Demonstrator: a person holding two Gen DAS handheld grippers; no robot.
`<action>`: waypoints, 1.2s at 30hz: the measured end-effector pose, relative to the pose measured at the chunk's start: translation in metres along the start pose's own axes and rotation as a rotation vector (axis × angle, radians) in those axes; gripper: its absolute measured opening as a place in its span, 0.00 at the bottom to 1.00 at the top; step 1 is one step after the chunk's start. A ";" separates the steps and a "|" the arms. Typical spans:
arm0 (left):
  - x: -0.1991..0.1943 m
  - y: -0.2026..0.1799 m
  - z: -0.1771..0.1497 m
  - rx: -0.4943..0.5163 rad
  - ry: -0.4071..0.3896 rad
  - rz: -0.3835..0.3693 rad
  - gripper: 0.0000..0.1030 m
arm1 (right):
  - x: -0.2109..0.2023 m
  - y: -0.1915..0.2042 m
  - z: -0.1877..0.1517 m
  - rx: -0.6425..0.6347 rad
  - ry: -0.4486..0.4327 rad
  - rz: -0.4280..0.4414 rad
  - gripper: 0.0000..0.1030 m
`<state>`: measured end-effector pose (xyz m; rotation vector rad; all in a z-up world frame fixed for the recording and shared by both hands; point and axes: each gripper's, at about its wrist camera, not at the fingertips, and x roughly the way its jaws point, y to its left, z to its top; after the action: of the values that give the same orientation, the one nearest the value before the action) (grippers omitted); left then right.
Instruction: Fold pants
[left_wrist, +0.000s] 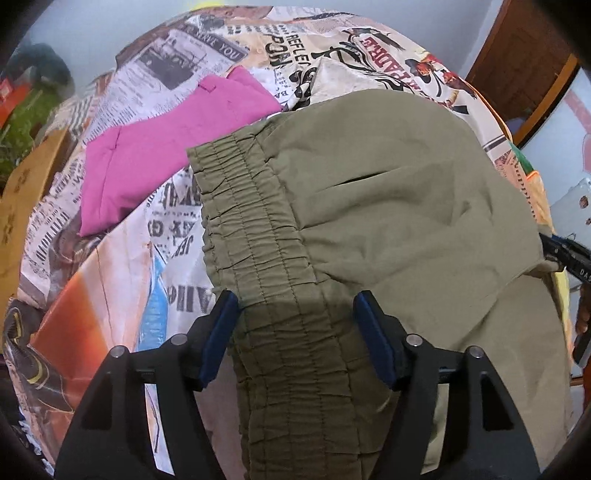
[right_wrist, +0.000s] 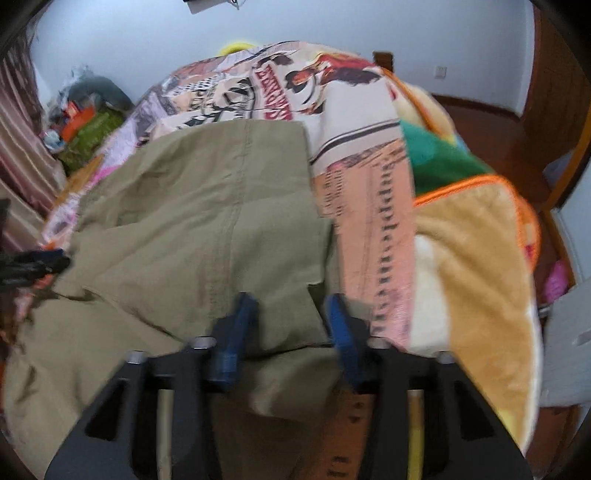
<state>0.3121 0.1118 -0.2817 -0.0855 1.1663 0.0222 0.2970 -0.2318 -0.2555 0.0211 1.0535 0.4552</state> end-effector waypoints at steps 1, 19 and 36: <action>0.000 -0.002 -0.001 0.009 -0.006 0.012 0.62 | -0.001 0.003 -0.001 -0.021 -0.009 -0.002 0.19; -0.005 -0.005 -0.009 0.025 -0.071 0.133 0.50 | -0.036 0.031 0.014 -0.174 -0.162 -0.129 0.10; -0.010 0.005 -0.001 0.023 -0.019 0.090 0.65 | -0.031 0.008 0.016 -0.054 -0.036 -0.171 0.49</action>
<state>0.3068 0.1167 -0.2737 -0.0122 1.1503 0.0885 0.2947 -0.2328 -0.2199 -0.1074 0.9985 0.3266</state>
